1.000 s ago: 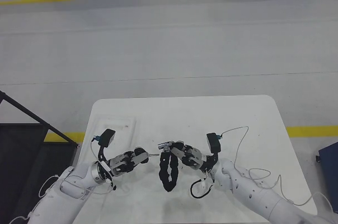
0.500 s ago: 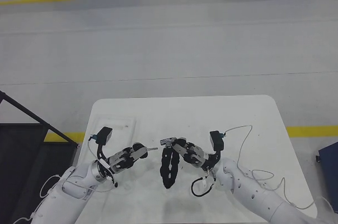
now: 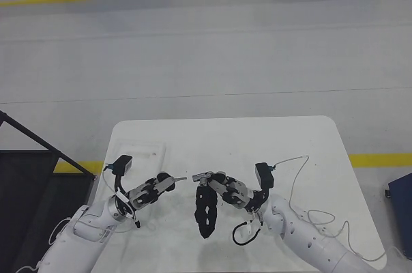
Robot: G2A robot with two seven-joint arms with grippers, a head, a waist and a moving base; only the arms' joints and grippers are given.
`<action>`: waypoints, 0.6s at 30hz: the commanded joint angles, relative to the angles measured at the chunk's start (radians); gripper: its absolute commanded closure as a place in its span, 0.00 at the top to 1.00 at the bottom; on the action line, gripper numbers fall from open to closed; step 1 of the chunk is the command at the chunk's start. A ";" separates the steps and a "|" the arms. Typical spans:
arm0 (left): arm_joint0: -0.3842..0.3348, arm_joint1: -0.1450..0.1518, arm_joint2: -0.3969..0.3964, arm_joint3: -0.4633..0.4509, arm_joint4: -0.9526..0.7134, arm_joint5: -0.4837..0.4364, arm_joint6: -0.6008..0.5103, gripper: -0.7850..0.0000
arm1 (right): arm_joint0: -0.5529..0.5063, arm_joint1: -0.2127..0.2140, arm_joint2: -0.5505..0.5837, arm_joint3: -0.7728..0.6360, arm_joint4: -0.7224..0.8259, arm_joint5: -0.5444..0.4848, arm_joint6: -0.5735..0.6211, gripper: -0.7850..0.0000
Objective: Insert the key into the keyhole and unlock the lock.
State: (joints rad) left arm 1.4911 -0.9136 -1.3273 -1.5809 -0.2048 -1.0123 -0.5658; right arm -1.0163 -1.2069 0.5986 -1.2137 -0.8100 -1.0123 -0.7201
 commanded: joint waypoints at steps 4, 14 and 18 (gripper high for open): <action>0.006 -0.015 -0.015 -0.040 -0.018 0.000 -0.010 0.00 | 0.000 0.000 0.000 0.000 0.000 0.000 0.000 0.00; 0.027 -0.047 -0.055 -0.055 -0.032 0.000 -0.055 0.00 | 0.000 0.000 0.000 0.000 0.000 0.000 0.000 0.00; 0.028 -0.061 -0.058 -0.048 -0.045 0.000 -0.091 0.00 | 0.000 0.000 0.000 0.000 0.000 0.000 0.000 0.00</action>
State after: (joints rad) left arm 1.5190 -0.9708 -1.3855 -1.6299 -0.2456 -1.0123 -0.6461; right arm -1.0163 -1.2069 0.5986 -1.2136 -0.8098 -1.0123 -0.7200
